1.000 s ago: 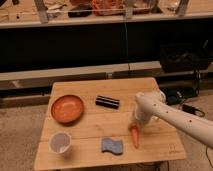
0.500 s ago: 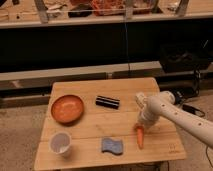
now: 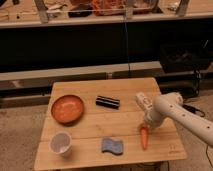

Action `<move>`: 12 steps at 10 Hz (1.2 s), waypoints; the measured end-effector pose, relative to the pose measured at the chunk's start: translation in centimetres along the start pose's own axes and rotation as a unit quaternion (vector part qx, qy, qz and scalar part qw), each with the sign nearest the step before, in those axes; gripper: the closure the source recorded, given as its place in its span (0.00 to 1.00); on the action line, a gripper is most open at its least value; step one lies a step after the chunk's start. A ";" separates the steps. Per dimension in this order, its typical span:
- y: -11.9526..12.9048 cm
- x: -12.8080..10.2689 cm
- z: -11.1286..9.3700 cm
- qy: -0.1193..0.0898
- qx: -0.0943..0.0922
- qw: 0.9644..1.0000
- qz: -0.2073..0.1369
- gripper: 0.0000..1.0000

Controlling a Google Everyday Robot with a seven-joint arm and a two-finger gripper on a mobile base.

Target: Drag the pepper across the table

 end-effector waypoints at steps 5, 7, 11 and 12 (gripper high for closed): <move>0.4 -1.6 -0.2 -0.006 -0.009 1.000 -0.017 0.94; 0.0 -2.3 -0.1 -0.005 -0.010 1.000 -0.024 0.87; -0.6 -3.5 0.1 -0.005 -0.015 0.999 -0.040 0.51; -0.7 -3.8 0.2 -0.004 -0.017 0.999 -0.043 0.39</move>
